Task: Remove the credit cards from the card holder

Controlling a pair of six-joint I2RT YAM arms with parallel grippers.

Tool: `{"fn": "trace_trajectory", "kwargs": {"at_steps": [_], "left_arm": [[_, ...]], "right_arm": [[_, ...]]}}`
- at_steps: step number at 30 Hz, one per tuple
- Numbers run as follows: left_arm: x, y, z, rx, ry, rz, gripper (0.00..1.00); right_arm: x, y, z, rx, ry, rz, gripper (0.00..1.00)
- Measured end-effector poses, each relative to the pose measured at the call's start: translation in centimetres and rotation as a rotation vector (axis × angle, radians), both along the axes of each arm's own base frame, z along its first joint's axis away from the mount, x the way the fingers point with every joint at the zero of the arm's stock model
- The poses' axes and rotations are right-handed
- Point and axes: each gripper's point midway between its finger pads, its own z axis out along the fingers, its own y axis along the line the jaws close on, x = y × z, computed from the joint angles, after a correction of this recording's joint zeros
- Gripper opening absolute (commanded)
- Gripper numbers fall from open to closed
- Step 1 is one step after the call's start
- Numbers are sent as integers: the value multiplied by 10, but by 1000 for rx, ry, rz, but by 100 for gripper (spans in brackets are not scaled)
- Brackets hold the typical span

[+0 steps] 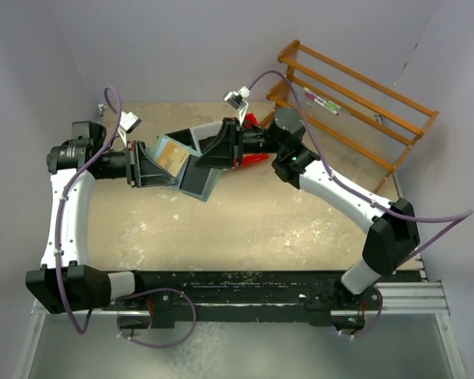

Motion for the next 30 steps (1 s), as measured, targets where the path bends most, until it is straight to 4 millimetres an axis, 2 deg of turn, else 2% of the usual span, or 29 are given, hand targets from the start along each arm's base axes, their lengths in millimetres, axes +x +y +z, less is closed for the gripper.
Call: {"fn": "trace_trajectory", "kwargs": {"at_steps": [2,4,8,18,22,25,27,30], "left_arm": [[0,0,1,-6,-6,-3,38],[-1,0,2,-11,-9,-5,43],[0,0,2,-9,-21,-6,45],[5,1,-8,-4,-20,-10,32],[4,1,-8,-4,-20,-11,18],[5,1,-10,5,-27,-9,4],[5,1,-10,6,-31,-10,0],[3,1,-10,3,-22,-10,0]], "right_arm": [[0,0,-2,-6,16,10,4],[0,2,-7,-24,33,15,0],[5,4,-22,-105,73,-3,0],[9,-2,-38,-234,62,-50,0],[8,-4,-37,-249,45,-49,0],[6,-4,-37,-255,40,-40,6],[4,-5,-36,-252,37,-32,21],[1,-6,-34,-247,32,-15,46]]}}
